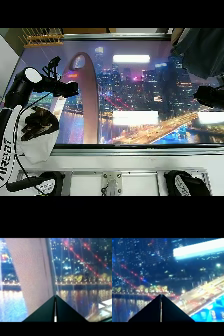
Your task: Fold the clothes and pants, and hang the long-sleeved shirts on hangers.
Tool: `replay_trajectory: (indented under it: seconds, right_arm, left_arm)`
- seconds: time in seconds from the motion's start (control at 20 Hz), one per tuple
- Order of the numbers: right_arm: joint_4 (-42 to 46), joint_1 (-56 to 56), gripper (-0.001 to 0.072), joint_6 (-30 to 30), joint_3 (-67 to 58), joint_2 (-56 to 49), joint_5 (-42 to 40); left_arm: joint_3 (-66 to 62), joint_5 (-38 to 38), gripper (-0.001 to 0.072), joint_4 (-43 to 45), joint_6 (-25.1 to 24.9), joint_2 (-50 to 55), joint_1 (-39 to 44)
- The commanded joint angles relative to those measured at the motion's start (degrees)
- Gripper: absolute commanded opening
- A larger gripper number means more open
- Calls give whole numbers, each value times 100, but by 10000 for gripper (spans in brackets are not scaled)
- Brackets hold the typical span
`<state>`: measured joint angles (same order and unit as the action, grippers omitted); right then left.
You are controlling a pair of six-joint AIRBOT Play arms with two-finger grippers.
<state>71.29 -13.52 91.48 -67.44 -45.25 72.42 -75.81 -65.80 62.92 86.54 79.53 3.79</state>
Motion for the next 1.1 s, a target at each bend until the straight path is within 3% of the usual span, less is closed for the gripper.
replay_trajectory:
  seconds: [0.0,0.65,0.7,0.75,0.8,0.9,1.05]
  right_arm:
    - [0,4,17,2,2,-2,0]
    - [0,4,16,2,2,-2,0]
    - [-2,4,17,2,2,-2,0]
    - [2,4,17,2,2,-2,0]
    - [0,4,17,2,2,-2,0]
    - [0,4,17,2,2,-2,0]
    - [0,4,17,2,2,-2,0]
  left_arm:
    - [-2,0,5,2,-2,2,2]
    - [-186,-197,8,4,42,0,-70]
    - [-400,-446,188,186,24,-2,-166]
    - [-627,-756,524,385,24,-26,-291]
    - [-820,-1110,699,675,31,-103,-457]
    - [-831,-1392,699,1499,190,-431,-758]
    - [94,-1071,699,2966,638,-1143,-1141]
